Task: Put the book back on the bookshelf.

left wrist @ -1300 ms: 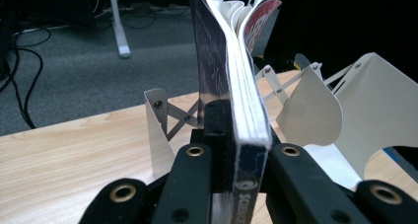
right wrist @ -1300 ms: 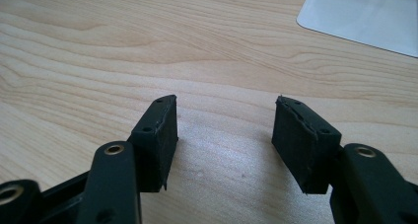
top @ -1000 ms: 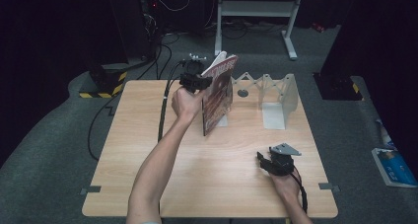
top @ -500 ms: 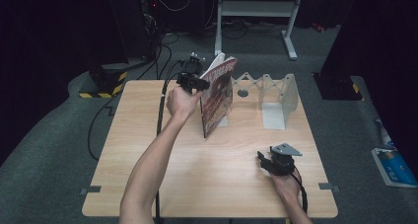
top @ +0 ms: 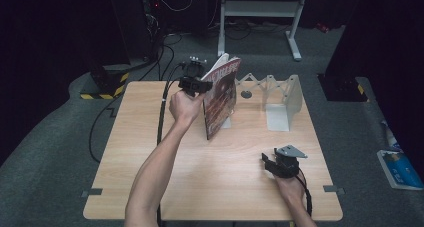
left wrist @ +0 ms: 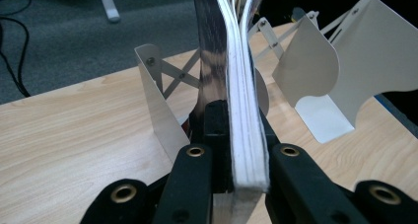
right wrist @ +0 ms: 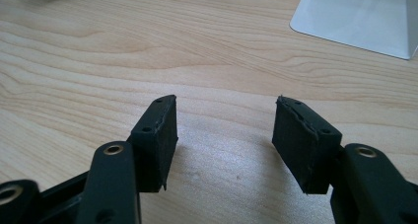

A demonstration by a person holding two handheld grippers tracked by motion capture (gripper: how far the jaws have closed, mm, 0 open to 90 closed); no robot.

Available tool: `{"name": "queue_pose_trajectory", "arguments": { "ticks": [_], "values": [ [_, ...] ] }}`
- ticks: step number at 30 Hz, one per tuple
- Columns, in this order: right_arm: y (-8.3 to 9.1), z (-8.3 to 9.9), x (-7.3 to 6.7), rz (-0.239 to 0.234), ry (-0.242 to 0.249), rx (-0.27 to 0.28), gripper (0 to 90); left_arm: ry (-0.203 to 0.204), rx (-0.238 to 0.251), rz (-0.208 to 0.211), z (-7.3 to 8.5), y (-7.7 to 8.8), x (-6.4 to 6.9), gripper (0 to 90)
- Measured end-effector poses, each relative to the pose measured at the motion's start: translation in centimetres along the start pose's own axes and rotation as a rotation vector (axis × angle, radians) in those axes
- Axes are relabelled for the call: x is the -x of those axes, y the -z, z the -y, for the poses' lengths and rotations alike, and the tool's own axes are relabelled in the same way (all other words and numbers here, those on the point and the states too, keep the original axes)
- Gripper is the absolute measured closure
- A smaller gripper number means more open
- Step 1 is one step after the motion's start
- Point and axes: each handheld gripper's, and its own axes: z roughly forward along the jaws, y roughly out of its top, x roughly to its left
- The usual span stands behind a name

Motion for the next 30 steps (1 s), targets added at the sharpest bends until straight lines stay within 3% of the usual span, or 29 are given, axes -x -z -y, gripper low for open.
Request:
{"name": "queue_pose_trajectory", "arguments": {
  "ticks": [5, 12, 16, 22, 30],
  "values": [
    [0.0, 0.0, 0.0, 0.000, -0.004, 0.001, 42.2, 0.018, 0.040, -0.012, 0.3, -0.3, 0.0, 83.8],
    [0.0, 0.0, 0.0, 0.000, -0.007, 0.002, 42.2, 0.013, 0.085, -0.040, 0.3, -0.9, 0.5, 83.8],
    [0.0, 0.0, 0.0, -0.002, -0.010, -0.001, 42.2, 0.028, 0.107, -0.036, 0.5, -1.3, 0.6, 83.7],
    [0.0, 0.0, 0.0, -0.003, -0.011, -0.004, 42.2, 0.026, 0.091, -0.034, 0.7, -1.3, 0.4, 83.1],
    [-0.1, 0.0, 0.0, -0.001, 0.003, -0.008, 42.3, 0.045, 0.053, -0.013, 0.8, -1.1, -0.9, 81.6]
  ]
}}
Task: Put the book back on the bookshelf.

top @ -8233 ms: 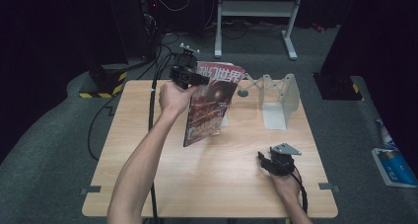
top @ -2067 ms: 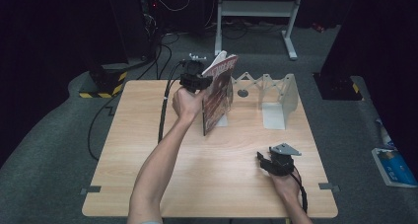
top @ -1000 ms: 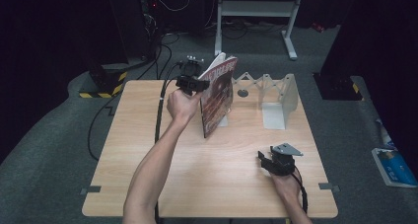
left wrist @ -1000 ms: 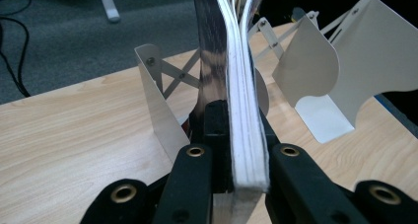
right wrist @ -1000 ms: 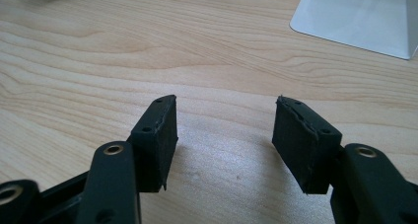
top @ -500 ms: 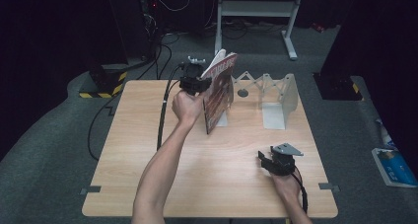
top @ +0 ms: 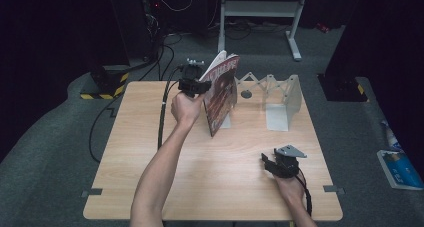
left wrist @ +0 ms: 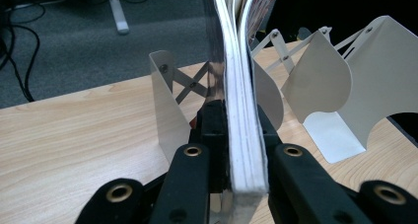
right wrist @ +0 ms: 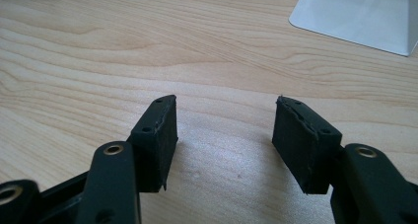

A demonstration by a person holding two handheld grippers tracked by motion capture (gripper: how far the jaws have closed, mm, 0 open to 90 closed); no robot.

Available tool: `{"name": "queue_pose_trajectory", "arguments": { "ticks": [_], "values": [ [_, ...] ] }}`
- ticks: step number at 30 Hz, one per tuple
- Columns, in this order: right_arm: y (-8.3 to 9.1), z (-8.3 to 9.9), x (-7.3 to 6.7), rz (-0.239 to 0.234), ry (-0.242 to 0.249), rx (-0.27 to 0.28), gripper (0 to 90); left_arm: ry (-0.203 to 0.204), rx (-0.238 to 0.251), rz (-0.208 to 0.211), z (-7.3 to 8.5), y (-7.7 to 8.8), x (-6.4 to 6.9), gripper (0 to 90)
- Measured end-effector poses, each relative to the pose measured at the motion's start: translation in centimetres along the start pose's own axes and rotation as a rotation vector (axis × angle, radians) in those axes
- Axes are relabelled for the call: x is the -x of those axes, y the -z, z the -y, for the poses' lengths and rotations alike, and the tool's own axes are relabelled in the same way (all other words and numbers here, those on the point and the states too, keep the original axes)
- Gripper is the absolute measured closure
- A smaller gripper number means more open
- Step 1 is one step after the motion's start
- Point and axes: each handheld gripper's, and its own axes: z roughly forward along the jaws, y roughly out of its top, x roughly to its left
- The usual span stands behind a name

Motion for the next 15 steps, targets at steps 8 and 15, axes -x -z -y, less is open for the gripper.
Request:
{"name": "queue_pose_trajectory", "arguments": {
  "ticks": [8, 15],
  "values": [
    [0.08, -0.02, 0.00, -0.002, -0.011, 0.002, 42.2, -0.005, -0.015, -0.010, 0.18, 0.04, -0.54, 79.5],
    [0.11, -0.02, 0.04, -0.002, -0.011, 0.004, 42.2, -0.019, -0.023, -0.023, 0.36, -0.02, -0.64, 76.1]
  ]
}}
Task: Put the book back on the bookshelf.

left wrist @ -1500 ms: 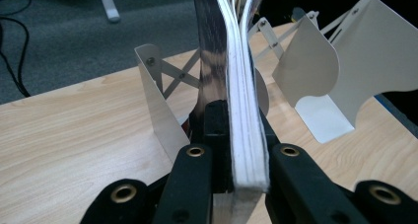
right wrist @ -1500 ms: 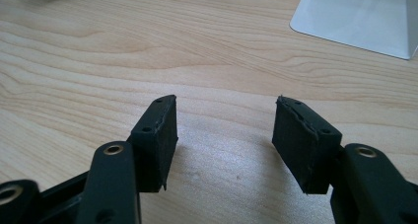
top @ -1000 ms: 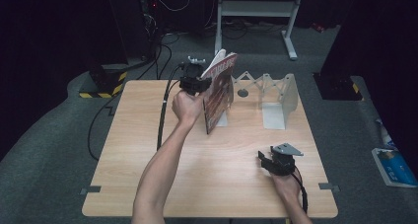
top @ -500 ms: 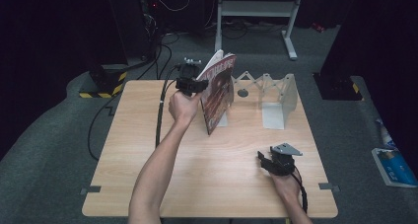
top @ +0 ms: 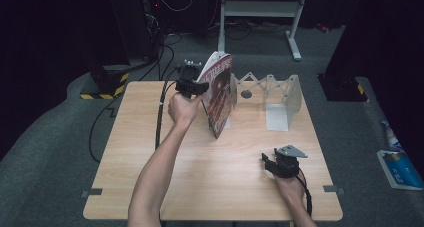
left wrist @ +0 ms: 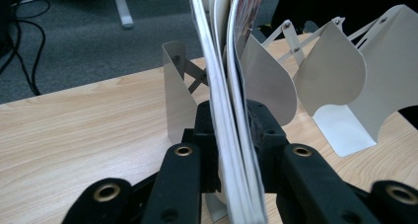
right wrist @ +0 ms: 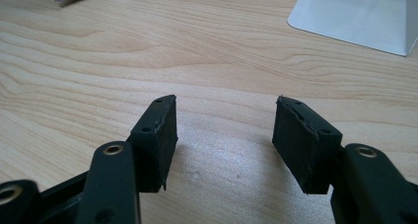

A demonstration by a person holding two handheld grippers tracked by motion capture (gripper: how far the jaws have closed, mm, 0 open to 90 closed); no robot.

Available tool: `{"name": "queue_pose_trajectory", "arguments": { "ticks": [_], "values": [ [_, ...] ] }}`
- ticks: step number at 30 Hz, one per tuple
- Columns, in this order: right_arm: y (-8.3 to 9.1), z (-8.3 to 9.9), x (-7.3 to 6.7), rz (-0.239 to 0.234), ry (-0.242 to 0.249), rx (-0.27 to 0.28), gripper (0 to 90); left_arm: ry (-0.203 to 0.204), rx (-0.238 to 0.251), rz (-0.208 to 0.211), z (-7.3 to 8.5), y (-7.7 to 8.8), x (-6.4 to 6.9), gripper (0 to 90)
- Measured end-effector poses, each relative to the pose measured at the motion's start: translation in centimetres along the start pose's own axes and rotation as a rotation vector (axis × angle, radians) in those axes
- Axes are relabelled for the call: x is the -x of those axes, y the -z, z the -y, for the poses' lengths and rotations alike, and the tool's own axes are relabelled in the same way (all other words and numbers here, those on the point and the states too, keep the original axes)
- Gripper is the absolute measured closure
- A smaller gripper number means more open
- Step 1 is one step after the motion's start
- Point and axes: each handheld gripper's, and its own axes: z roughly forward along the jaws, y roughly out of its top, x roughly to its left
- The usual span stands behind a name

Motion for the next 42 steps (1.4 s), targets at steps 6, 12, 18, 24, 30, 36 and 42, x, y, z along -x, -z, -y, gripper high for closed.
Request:
{"name": "queue_pose_trajectory", "arguments": {
  "ticks": [6, 12, 18, 24, 30, 36, 42],
  "values": [
    [0.0, 0.0, 0.0, -0.001, -0.001, -0.002, 42.3, 0.039, -0.012, 0.016, 0.4, -0.3, -0.7, 71.5],
    [0.0, 0.0, 0.1, -0.005, -0.011, -0.005, 42.5, 0.046, -0.007, 0.025, 0.6, -0.3, -1.1, 64.2],
    [0.0, 0.0, 0.1, -0.004, -0.010, -0.007, 42.5, 0.020, -0.005, 0.049, 0.7, -0.2, -1.0, 56.0],
    [0.0, 0.0, 0.2, -0.004, -0.012, -0.008, 42.5, 0.002, -0.011, 0.060, 0.8, 0.0, -0.9, 51.2],
    [0.0, 0.0, 0.2, -0.005, -0.009, -0.008, 42.5, -0.001, 0.004, 0.069, 0.7, 0.7, -1.1, 47.4],
    [-0.1, 0.0, 0.2, -0.004, -0.009, -0.009, 42.5, -0.043, 0.005, 0.050, 1.0, 1.3, -1.0, 45.7],
    [0.0, 0.0, 0.2, -0.004, -0.011, -0.010, 42.5, -0.036, 0.028, 0.072, 1.4, 2.0, -1.4, 43.3]
  ]
}}
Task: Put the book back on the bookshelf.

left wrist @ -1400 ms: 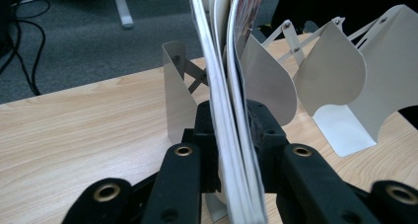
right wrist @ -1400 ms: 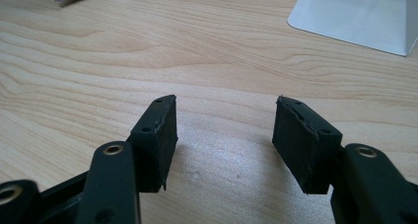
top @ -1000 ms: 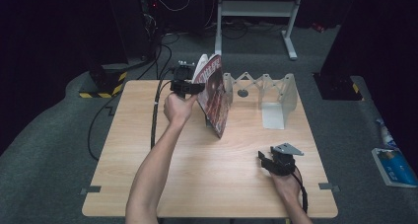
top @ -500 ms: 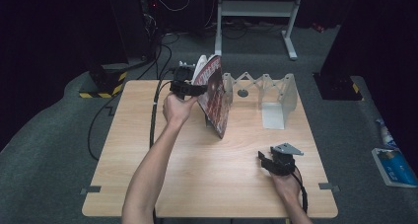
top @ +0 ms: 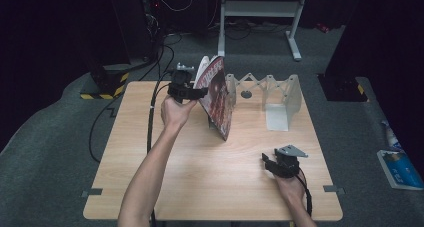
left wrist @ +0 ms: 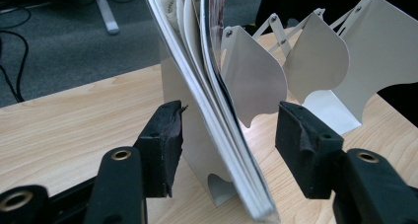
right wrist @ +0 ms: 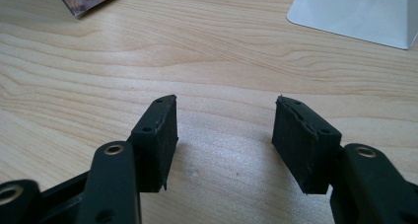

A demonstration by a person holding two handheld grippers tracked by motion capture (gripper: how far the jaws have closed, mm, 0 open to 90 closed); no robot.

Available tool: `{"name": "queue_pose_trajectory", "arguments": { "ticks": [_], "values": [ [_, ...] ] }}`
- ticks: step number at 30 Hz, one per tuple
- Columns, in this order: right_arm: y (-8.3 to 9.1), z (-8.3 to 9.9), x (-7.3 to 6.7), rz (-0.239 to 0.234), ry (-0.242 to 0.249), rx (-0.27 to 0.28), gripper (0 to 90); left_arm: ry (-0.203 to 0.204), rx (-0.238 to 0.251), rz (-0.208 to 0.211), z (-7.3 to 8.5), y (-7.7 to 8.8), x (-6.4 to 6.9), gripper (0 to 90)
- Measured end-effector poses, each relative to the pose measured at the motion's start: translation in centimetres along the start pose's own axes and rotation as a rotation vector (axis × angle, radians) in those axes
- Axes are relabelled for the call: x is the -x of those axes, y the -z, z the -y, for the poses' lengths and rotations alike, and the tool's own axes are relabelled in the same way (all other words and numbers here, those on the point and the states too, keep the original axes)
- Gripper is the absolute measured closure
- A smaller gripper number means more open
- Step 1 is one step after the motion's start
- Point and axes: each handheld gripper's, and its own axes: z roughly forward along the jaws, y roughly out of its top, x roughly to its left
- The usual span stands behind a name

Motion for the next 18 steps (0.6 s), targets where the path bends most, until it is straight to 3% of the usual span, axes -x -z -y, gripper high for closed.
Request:
{"name": "queue_pose_trajectory", "arguments": {
  "ticks": [18],
  "values": [
    [-0.1, 0.0, -0.1, 0.002, 0.003, -0.009, 42.5, -0.008, 0.055, 0.005, 0.9, 2.3, -0.8, 43.5]
  ]
}}
